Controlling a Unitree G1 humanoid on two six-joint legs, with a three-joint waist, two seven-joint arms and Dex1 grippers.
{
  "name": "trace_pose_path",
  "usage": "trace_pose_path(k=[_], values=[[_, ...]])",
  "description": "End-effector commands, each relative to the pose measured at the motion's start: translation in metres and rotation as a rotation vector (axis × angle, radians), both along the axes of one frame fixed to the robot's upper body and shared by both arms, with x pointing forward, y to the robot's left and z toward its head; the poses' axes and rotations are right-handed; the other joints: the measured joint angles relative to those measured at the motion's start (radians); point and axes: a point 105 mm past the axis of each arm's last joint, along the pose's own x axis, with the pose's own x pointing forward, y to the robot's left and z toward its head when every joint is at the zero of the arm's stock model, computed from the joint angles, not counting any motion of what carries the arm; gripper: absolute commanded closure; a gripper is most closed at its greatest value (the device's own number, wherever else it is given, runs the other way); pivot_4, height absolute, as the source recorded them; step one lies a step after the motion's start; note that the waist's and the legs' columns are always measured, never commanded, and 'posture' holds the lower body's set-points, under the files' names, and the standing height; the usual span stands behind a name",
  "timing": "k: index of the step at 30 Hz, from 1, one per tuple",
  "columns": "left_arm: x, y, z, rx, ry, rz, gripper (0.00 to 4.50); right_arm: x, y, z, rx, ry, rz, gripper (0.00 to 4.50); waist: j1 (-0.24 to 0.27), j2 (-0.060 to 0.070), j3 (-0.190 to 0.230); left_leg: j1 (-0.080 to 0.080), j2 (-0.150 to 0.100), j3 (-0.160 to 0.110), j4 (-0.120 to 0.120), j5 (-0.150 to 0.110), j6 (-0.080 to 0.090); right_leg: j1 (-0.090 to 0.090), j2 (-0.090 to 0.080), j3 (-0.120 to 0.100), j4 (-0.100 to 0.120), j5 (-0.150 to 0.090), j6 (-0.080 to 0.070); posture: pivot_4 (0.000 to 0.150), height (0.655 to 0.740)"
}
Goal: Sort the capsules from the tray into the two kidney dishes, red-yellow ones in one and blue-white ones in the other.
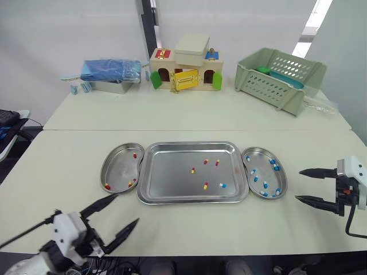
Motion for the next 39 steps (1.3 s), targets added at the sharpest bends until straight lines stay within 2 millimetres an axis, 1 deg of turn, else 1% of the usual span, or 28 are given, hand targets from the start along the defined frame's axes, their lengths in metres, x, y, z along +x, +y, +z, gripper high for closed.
trace_pose_path(k=[1,3,6,7,9,13,16,23,27,29,33,36,39], values=[[-0.01,0.052,-0.003,0.089,0.145,0.14,0.0,-0.001,-0.02,0.001,-0.059,-0.008,-0.016,0.06,0.0,0.0,0.0,0.0,0.0,0.0,0.0,0.0,0.0,0.0,0.0,0.0,0.0,0.0,0.0,0.15,0.74],[-0.01,0.085,0.002,0.123,0.143,0.243,0.0,-0.001,-0.029,-0.007,-0.07,0.034,-0.045,0.06,0.0,0.002,0.001,0.0,0.0,0.0,0.0,0.0,0.0,-0.001,0.0,0.0,0.0,0.0,0.0,0.15,0.74],[-0.01,0.123,0.009,0.172,0.159,0.342,0.0,-0.002,-0.032,-0.013,-0.058,0.053,-0.06,0.06,0.001,0.001,0.001,0.0,0.0,0.0,0.0,0.0,0.0,-0.001,0.0,0.0,0.0,0.0,0.0,0.15,0.74],[-0.009,0.133,0.012,0.176,0.17,0.365,0.0,-0.002,-0.03,-0.015,-0.045,0.05,-0.056,0.06,0.001,0.001,0.001,0.0,0.0,0.0,0.0,0.0,0.0,-0.001,0.0,0.0,0.0,0.0,0.0,0.15,0.74],[-0.007,0.144,0.017,0.196,0.19,0.38,0.0,-0.003,-0.028,-0.018,-0.027,0.045,-0.046,0.06,0.001,0.001,0.001,-0.001,0.0,0.0,0.0,0.0,0.0,-0.002,0.0,0.0,0.0,0.0,0.0,0.15,0.74],[0.001,0.151,0.028,0.226,0.202,0.371,0.0,-0.002,-0.024,-0.024,-0.007,0.028,-0.03,0.06,0.0,0.001,0.001,-0.001,0.0,0.0,-0.001,0.0,0.0,-0.002,0.0,0.0,0.0,0.0,0.0,0.15,0.74],[0.007,0.15,0.033,0.231,0.199,0.361,0.0,0.0,-0.024,-0.024,0.0,0.019,-0.032,0.06,0.001,0.002,0.002,-0.001,0.0,0.001,-0.001,0.0,0.0,-0.003,0.0,0.0,0.001,0.0,0.0,0.15,0.74],[0.011,0.144,0.032,0.228,0.211,0.345,0.0,0.001,-0.024,-0.02,0.013,-0.004,-0.032,0.06,0.0,0.002,0.002,-0.001,0.0,0.001,-0.001,0.0,0.0,-0.003,0.0,0.0,0.001,0.0,0.0,0.15,0.74],[0.015,0.136,0.03,0.231,0.207,0.323,0.0,0.003,-0.02,-0.017,0.045,-0.052,-0.041,0.06,0.001,0.002,0.002,-0.001,0.0,0.001,-0.001,0.0,0.0,-0.003,0.0,0.0,0.001,0.0,0.0,0.15,0.74],[0.016,0.133,0.032,0.249,0.212,0.305,0.0,0.0,-0.016,-0.019,0.057,-0.052,-0.028,0.06,0.001,0.002,0.002,-0.001,0.0,0.001,-0.001,0.0,0.0,-0.003,0.0,0.0,0.001,0.0,0.0,0.15,0.74],[0.029,0.114,0.045,0.243,0.165,0.239,0.0,-0.009,-0.002,-0.02,0.109,-0.071,0.01,0.06,0.002,0.001,0.002,-0.002,0.0,0.001,-0.001,0.0,0.0,-0.003,0.0,0.0,0.001,0.0,0.0,0.15,0.74],[0.044,0.081,0.053,0.228,0.081,0.124,0.0,-0.025,0.021,-0.023,0.19,-0.093,0.059,0.06,0.006,0.001,0.001,-0.002,0.0,0.001,-0.001,0.0,0.0,-0.003,-0.001,0.0,0.001,0.0,0.0,0.15,0.74],[0.058,0.047,0.053,0.212,0.062,-0.006,0.0,-0.04,0.051,-0.025,0.267,-0.131,0.112,0.06,0.008,0.001,0.001,-0.002,0.0,0.0,-0.001,0.0,-0.001,-0.002,-0.001,-0.001,0.001,0.0,0.0,0.15,0.74]])
